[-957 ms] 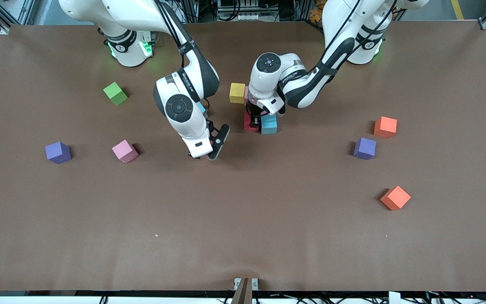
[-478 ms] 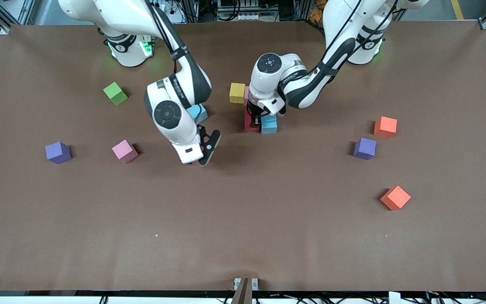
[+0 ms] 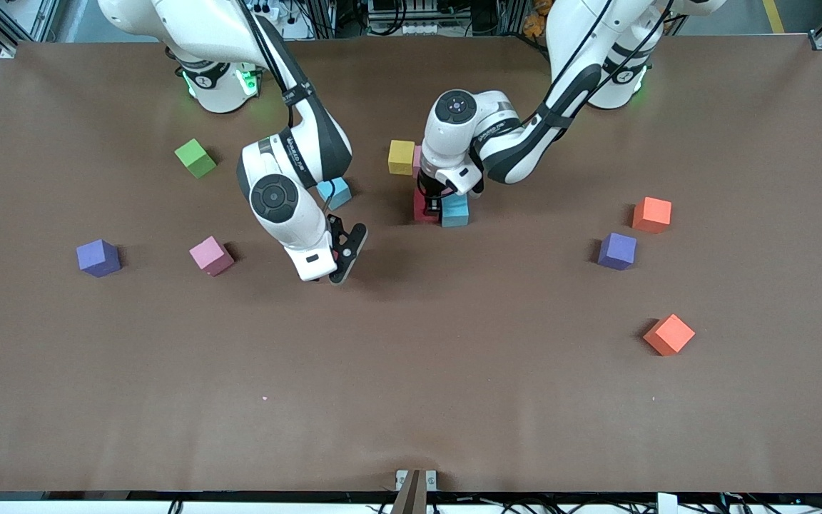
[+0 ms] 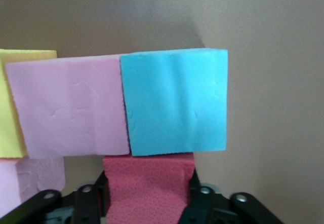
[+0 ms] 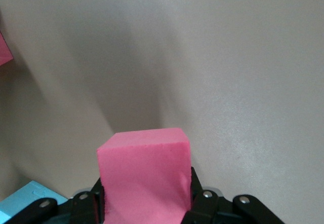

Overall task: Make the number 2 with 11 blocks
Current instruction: 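Place the red cube under the cyan cube while the right gripper carries pink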

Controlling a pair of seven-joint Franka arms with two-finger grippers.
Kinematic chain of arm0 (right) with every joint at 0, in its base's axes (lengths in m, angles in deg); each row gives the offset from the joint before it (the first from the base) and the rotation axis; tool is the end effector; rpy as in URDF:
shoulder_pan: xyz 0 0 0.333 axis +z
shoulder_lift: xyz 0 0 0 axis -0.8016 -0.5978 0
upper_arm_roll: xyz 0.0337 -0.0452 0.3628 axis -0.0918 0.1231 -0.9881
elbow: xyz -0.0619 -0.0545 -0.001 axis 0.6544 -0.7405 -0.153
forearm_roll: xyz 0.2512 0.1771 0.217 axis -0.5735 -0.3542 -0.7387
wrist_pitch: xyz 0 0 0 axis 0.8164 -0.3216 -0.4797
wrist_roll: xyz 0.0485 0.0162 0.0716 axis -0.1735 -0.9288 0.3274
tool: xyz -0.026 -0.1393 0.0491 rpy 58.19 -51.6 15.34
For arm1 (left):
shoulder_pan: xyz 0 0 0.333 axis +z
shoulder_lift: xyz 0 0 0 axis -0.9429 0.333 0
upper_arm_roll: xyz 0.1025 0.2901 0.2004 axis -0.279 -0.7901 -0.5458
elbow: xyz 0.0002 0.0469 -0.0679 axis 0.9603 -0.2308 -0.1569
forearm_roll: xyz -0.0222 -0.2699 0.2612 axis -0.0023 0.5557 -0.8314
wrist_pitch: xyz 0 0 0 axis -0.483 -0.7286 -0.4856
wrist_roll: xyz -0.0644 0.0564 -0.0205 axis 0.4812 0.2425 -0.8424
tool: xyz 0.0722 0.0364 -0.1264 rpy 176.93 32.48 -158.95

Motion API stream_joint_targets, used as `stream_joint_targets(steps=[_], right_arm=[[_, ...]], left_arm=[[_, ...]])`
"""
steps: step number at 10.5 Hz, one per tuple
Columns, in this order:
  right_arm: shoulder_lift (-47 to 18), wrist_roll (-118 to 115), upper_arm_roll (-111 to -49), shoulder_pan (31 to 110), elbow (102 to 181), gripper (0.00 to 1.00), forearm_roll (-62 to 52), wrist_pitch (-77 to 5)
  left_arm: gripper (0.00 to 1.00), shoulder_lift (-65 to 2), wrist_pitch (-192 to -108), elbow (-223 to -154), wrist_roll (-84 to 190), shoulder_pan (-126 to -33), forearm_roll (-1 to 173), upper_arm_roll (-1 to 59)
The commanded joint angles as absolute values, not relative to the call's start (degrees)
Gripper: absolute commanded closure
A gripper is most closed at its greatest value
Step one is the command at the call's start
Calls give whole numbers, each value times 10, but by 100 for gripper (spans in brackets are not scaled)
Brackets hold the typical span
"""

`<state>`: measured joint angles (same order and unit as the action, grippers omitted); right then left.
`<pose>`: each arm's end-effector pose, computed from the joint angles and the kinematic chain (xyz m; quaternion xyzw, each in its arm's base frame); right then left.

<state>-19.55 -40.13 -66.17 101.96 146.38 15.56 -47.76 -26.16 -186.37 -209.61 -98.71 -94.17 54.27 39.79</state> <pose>0.5468 0.3523 0.2874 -0.8448 -0.5331 0.0240 0.0378 0.3718 -0.4813 0.2155 0.7065 0.7045 -0.0388 0.0557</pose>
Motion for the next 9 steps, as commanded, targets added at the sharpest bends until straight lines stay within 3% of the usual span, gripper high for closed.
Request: stream_joint_targets(steps=[1,5,9], right_arm=[[-178,-407,-667,1016,1475,100,162,-477],[-178,-409,-667,1021,1475,100,162,-476],[-177,-449,-667,1071,1480,100,163,-474]], left_arm=[[0,-273,-1851,-2115,-1072,-935,502,405],[0,-319,-1804,-2112,-1070,-894,508,473],[0,-353,-1785,-2108,-1068,-883,509,502]])
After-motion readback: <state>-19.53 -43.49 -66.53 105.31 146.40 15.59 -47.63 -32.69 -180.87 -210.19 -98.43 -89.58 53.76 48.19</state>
